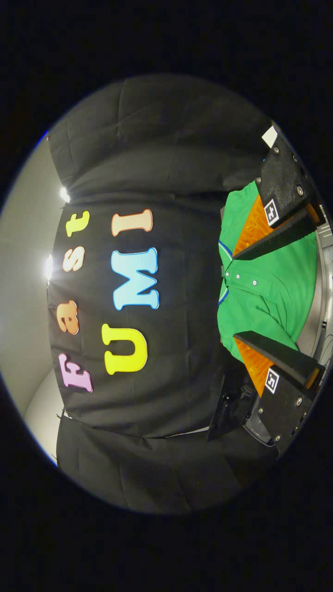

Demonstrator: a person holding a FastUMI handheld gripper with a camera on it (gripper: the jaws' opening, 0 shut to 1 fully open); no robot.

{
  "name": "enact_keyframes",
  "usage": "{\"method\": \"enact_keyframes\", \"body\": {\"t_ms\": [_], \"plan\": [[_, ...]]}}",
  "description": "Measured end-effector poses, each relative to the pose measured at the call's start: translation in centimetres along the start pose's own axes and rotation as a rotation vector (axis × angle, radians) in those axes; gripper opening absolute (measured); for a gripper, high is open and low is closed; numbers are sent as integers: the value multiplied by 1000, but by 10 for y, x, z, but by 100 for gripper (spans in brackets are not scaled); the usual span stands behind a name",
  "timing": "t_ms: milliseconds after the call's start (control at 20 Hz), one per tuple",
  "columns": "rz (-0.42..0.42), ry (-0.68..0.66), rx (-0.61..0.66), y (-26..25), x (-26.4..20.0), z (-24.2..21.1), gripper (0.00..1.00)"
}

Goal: Put the clothes into the washing machine and then close the washing machine lid.

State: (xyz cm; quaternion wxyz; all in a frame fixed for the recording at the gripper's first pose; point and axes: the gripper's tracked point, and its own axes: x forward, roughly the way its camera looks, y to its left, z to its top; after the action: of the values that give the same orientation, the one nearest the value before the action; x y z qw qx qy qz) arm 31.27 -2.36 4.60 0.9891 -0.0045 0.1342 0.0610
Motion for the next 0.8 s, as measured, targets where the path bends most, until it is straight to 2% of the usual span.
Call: {"method": "enact_keyframes", "body": {"t_ms": [450,800], "plan": [[24,179,4,-2,73,-23,96],[27,300,-21,-2,106,-48,96]]}}
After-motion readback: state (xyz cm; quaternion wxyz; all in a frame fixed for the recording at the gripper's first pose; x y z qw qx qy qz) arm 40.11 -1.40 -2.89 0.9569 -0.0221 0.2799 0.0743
